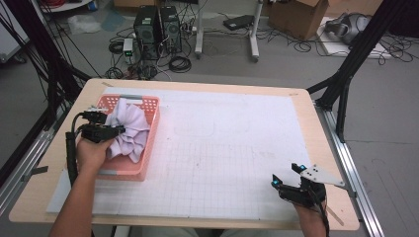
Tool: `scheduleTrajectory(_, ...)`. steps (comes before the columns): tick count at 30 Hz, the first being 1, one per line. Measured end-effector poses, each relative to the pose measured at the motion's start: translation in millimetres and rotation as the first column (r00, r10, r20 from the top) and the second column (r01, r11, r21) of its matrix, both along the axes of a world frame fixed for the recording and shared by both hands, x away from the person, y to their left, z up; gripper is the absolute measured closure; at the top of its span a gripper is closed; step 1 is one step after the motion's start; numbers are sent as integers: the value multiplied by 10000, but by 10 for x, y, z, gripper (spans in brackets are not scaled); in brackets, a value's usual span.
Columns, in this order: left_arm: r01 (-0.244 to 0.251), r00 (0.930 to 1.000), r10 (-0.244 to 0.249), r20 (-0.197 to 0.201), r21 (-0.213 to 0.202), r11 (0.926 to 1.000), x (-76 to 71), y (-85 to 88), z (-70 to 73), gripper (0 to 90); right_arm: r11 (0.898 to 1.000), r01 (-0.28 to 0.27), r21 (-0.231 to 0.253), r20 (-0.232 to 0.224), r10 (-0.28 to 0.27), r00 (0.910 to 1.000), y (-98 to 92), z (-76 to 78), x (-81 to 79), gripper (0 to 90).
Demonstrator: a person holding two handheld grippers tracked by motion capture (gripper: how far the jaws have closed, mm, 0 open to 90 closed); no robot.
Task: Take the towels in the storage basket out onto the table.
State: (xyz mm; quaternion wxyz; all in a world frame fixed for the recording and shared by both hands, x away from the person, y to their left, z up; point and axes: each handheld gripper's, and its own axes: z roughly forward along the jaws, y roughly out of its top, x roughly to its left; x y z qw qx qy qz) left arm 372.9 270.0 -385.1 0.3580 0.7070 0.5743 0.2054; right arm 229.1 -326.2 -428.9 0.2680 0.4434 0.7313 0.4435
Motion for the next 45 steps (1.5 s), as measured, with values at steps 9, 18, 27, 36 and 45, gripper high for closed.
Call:
scheduleTrajectory(9, 14, 9847, 148, 1737, -928, 9957, -135, 103, 190, 748, 10000, 45, 71, 15, -45, 10000, 11, 2, 7, 169)
scheduleTrajectory(18, 438, 9365, 215, 3499, -1778, 9831, -261, 142, 550, 748, 10000, 27, 51, 46, -27, 10000, 12, 6, 8, 169)
scheduleTrajectory(27, 658, 8773, 437, 4780, -2099, 9755, -409, 230, 825, 748, 9999, 84, 118, 87, -85, 9999, -5, 13, 0, 169)
scheduleTrajectory(36, 1141, 8248, 295, 5646, -2173, 9694, -513, 188, 1014, 748, 9999, 71, 73, 89, -72, 9999, 12, 13, 1, 169)
scheduleTrajectory(45, 1735, 7686, 9, 6398, -2099, 9622, -602, 65, 1256, 748, 9999, 60, 97, 45, -60, 10000, 20, 12, 0, 168)
